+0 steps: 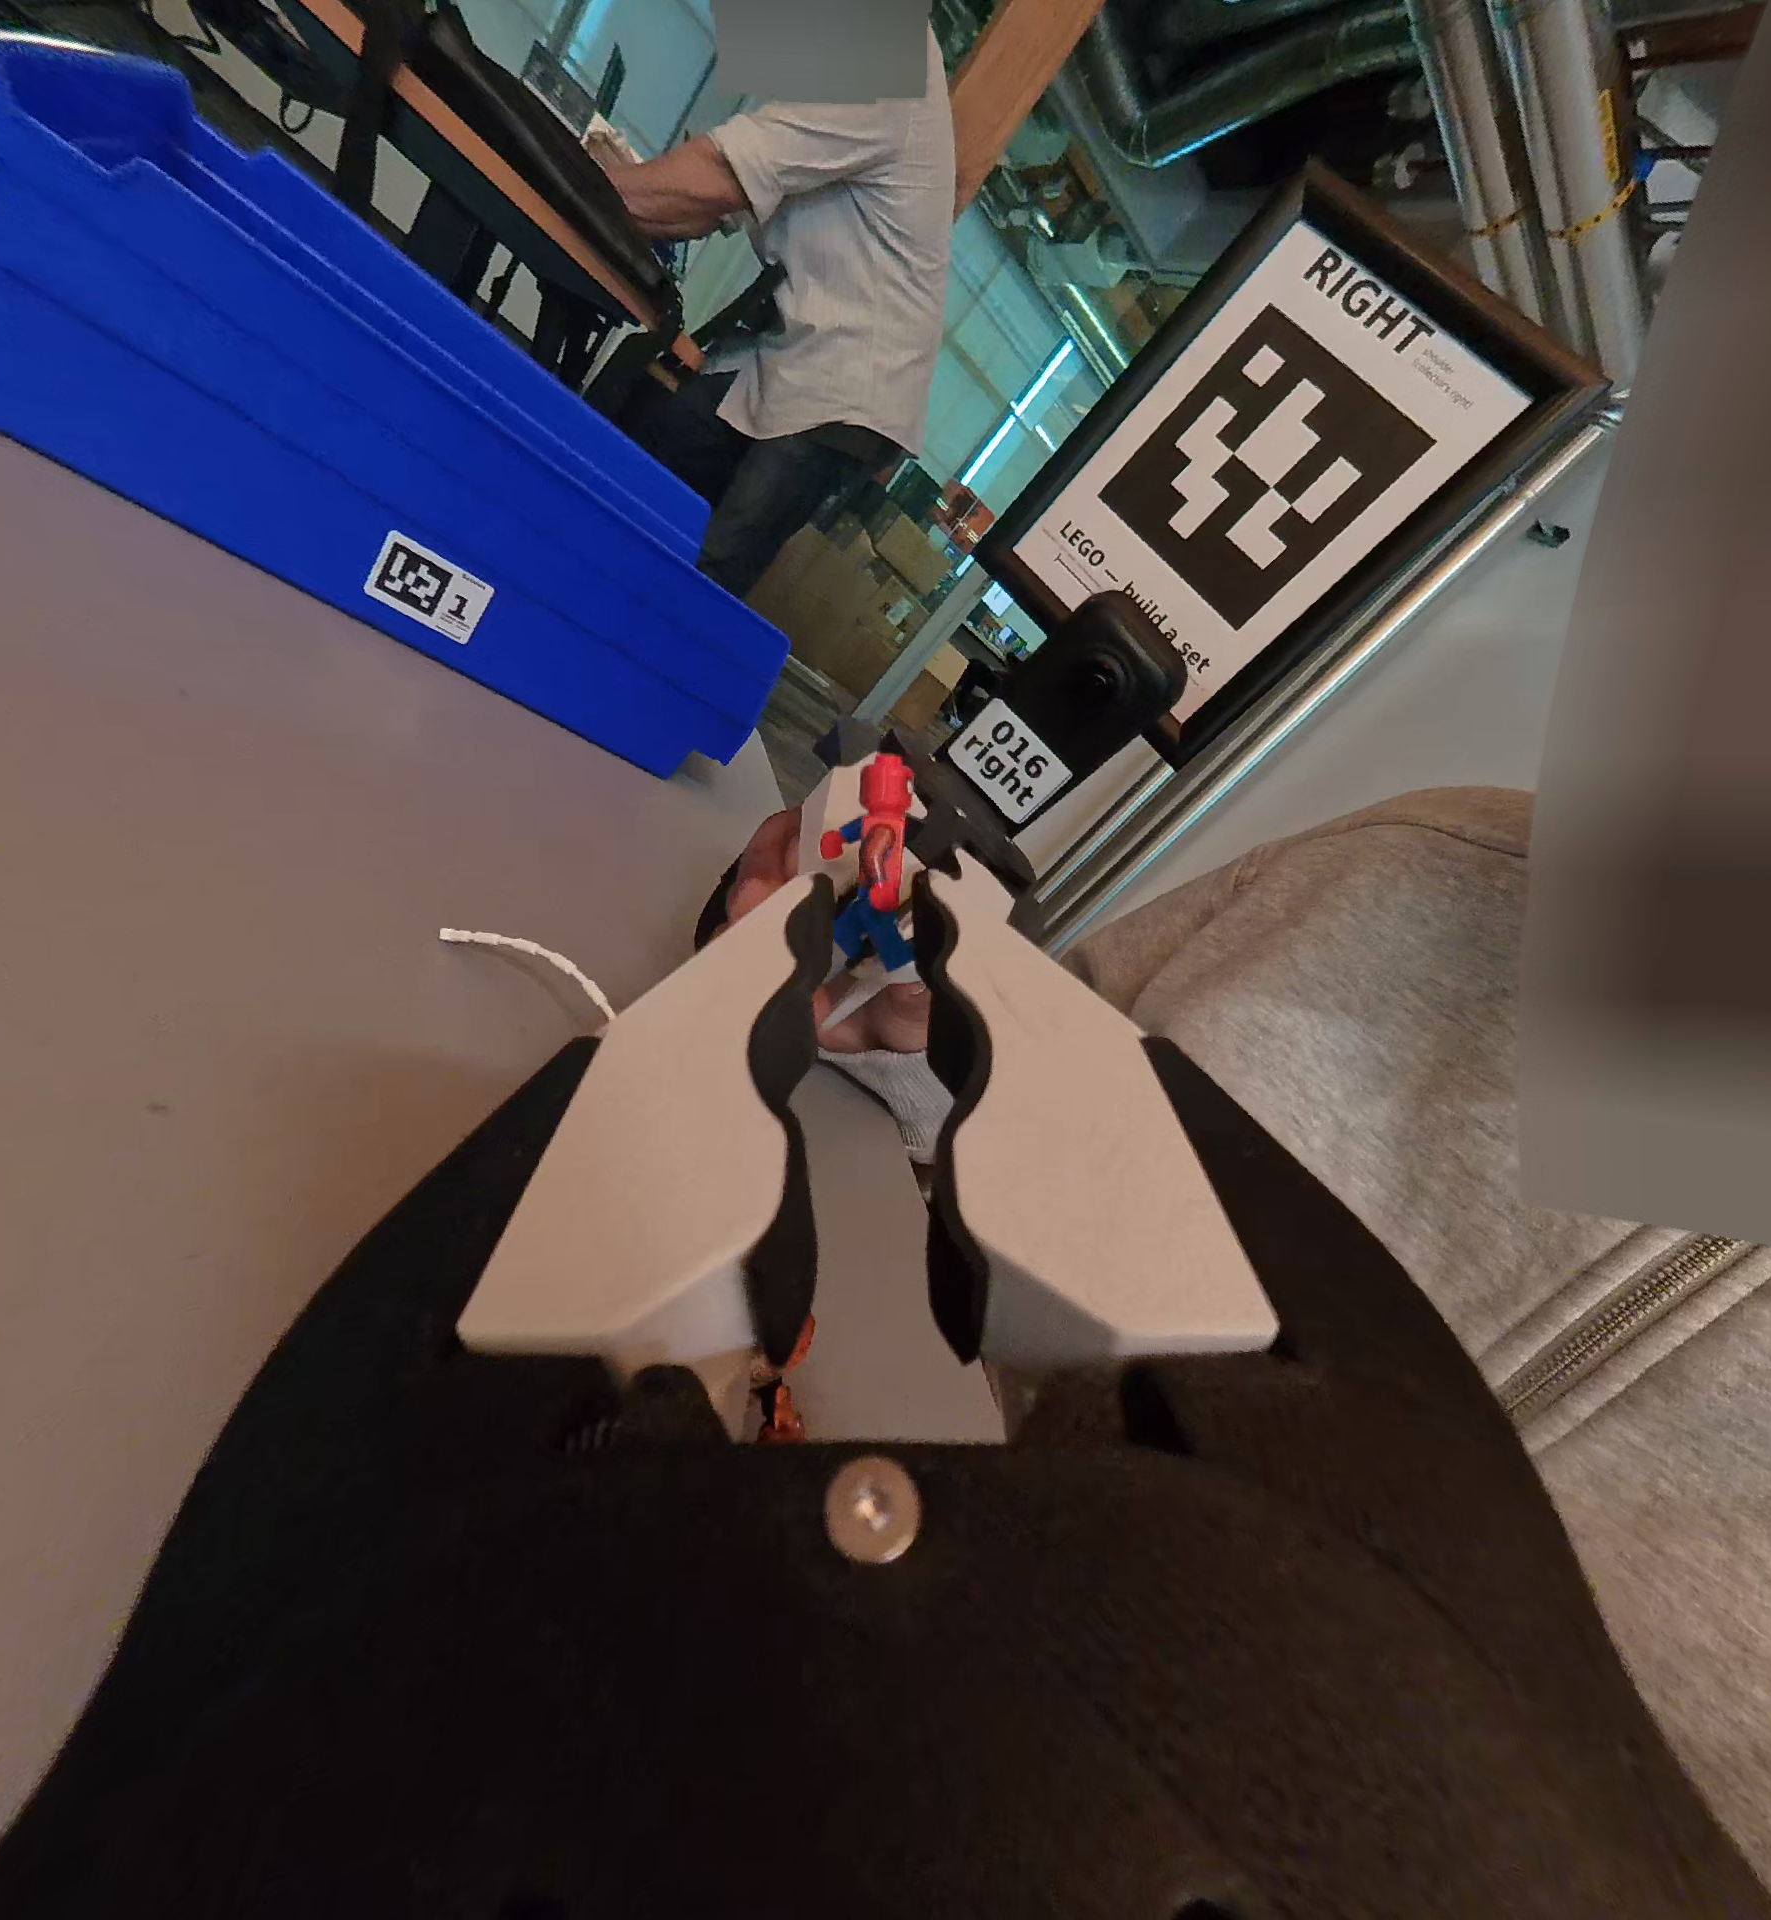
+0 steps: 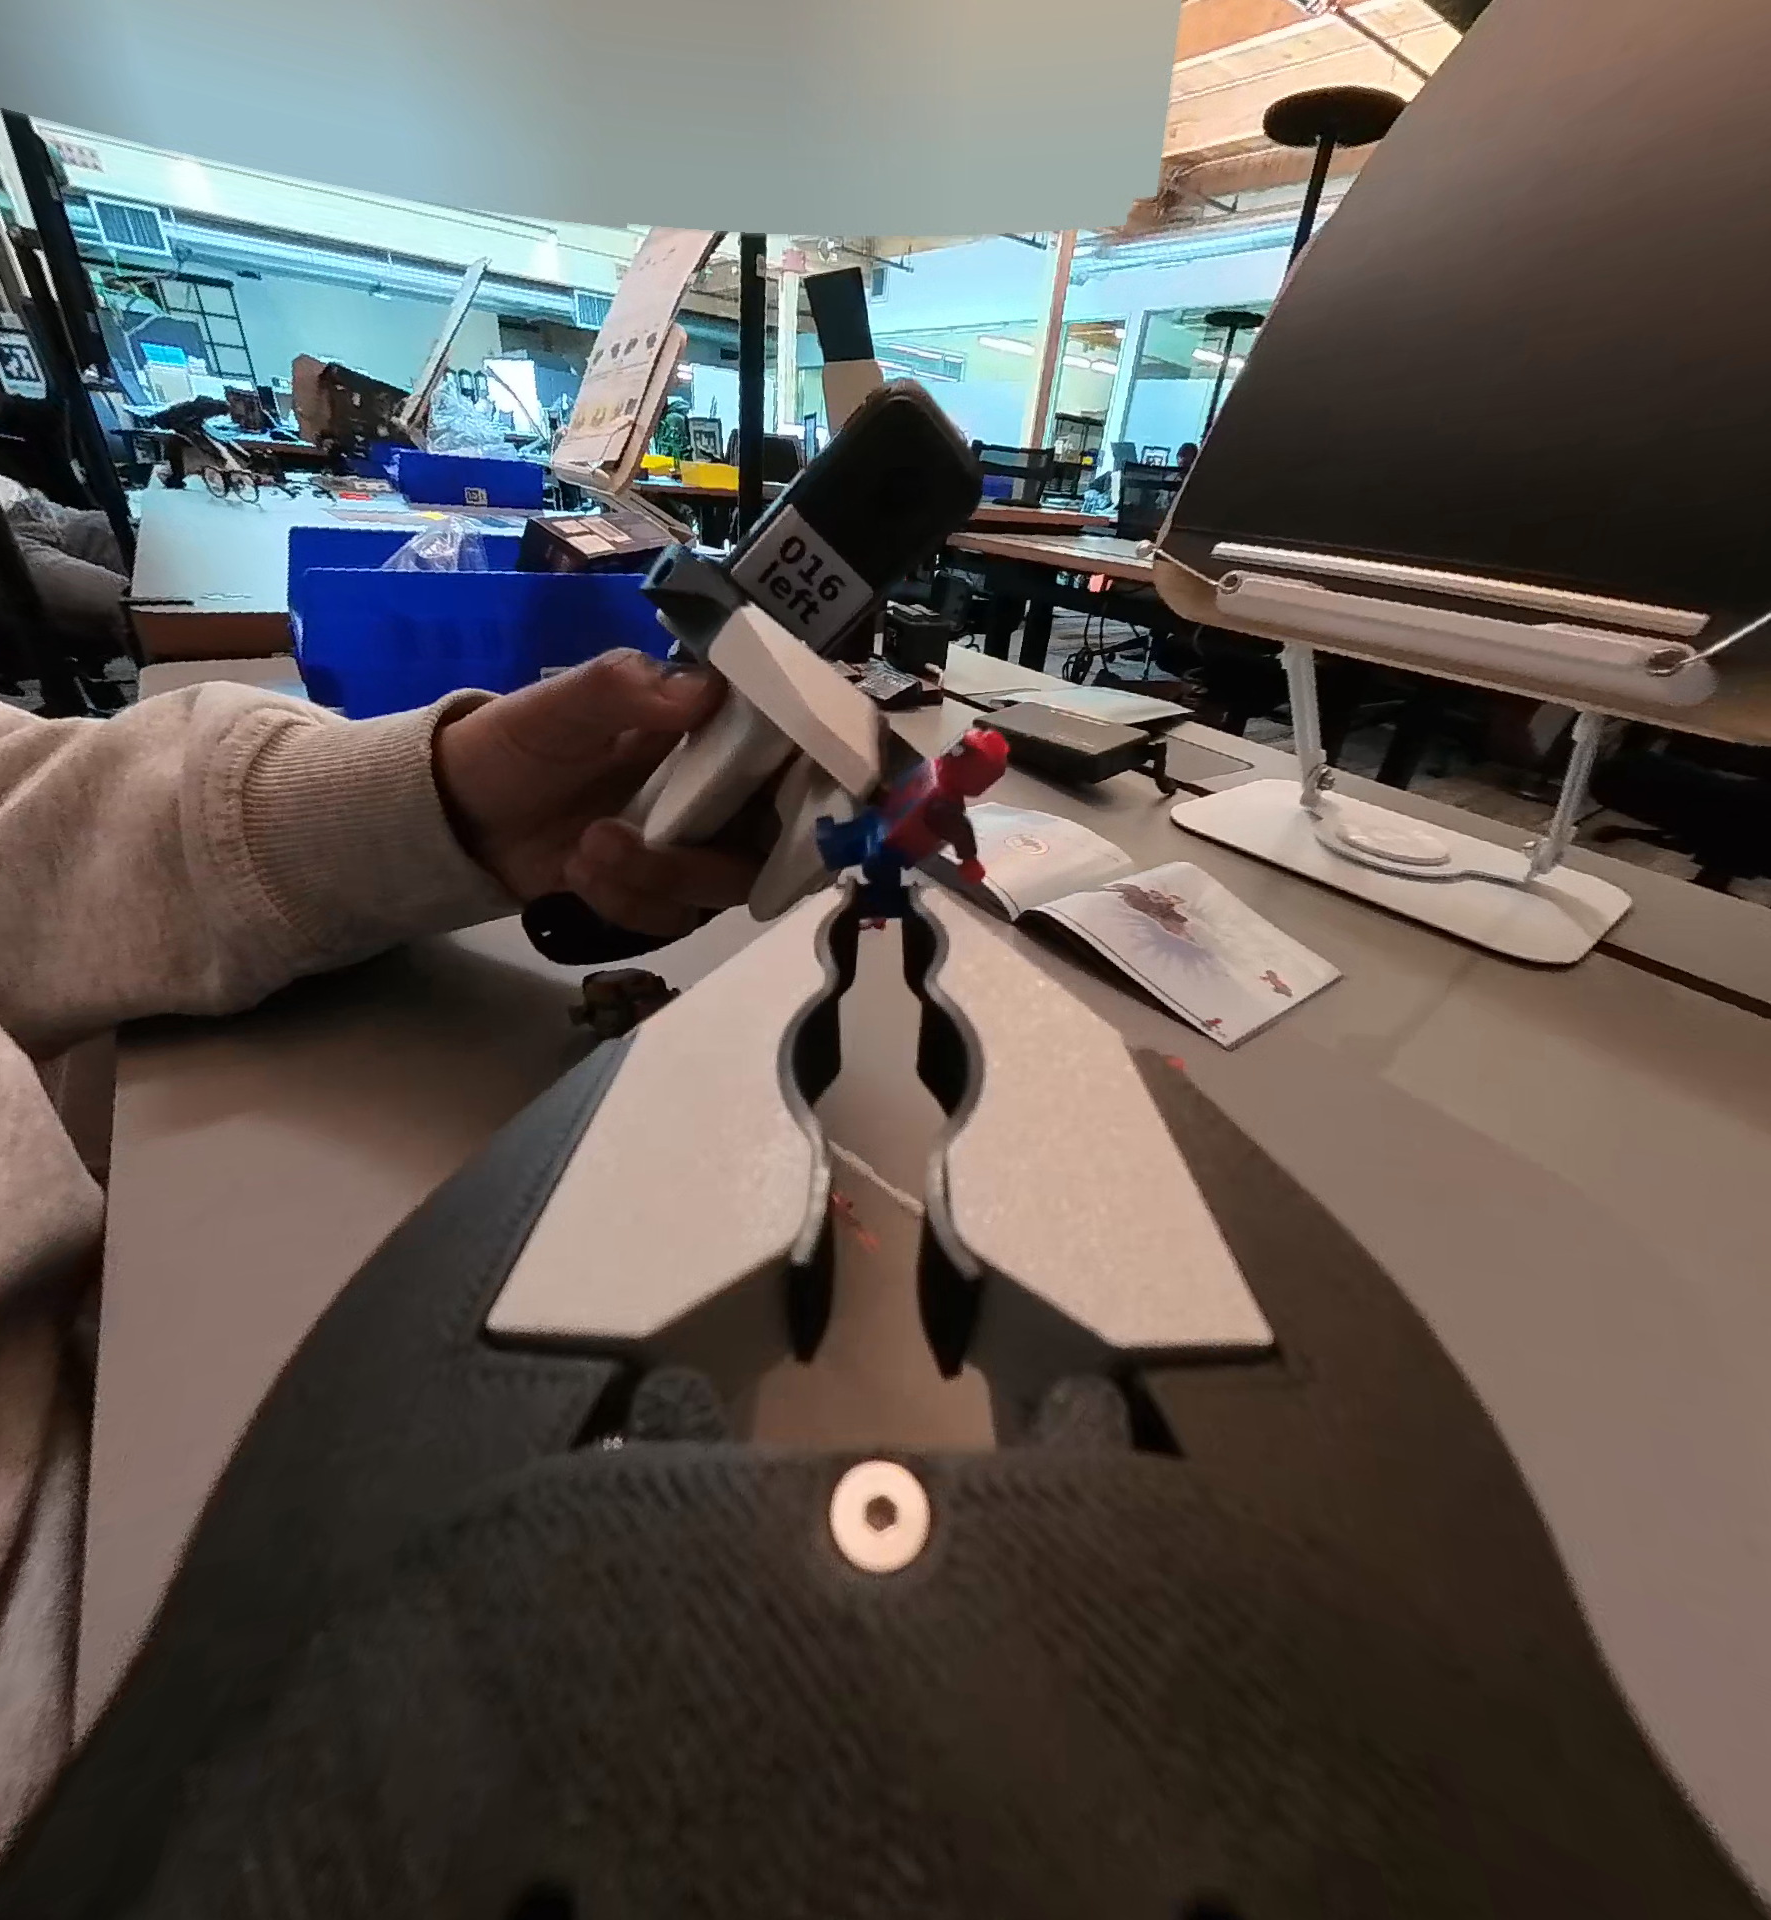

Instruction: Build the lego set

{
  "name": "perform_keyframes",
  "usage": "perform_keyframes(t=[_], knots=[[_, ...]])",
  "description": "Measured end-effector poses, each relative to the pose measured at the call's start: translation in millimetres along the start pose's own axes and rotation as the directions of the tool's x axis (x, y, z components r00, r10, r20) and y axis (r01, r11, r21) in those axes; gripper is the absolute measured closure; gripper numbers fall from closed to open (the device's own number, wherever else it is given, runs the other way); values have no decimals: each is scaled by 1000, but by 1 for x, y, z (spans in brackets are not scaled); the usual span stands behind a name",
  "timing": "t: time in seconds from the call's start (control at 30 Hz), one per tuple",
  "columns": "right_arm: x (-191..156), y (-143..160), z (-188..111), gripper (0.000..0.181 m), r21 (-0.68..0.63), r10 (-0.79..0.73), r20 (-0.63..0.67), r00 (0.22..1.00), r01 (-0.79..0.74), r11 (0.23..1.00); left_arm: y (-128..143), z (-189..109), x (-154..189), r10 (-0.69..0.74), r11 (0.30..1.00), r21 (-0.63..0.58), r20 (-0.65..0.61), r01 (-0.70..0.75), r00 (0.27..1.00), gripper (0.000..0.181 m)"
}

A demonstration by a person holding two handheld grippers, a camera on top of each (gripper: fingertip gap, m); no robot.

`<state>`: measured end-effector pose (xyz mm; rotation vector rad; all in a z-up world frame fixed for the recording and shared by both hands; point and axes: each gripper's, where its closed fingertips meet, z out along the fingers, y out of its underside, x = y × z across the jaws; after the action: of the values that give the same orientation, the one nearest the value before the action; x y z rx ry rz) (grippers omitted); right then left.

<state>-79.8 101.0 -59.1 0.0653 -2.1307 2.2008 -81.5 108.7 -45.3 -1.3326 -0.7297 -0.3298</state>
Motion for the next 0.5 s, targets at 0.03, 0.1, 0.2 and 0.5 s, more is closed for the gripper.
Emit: perform_keyframes(t=[0.03,0.1,0.2,0.5], knots=[[0,0,0,176,-2,-2,1,1000,2,1000,1,0,0,2,1000,-3,2,-2,1000,171],[-1,0,0,176,-2,-3,1,1000,3,1000,1,1,1,5,1000,-9,-4,-5,1000,175],[-1,-1,-1,176,6,2,8,1000,-2,1000,1,1,2,22,1000,-12,4,-22,1000,176],[11,-22,-16,153,170,252,105,962,-267,949,-1,-2,1,14,1000,-1,1,-14,1000,176]])
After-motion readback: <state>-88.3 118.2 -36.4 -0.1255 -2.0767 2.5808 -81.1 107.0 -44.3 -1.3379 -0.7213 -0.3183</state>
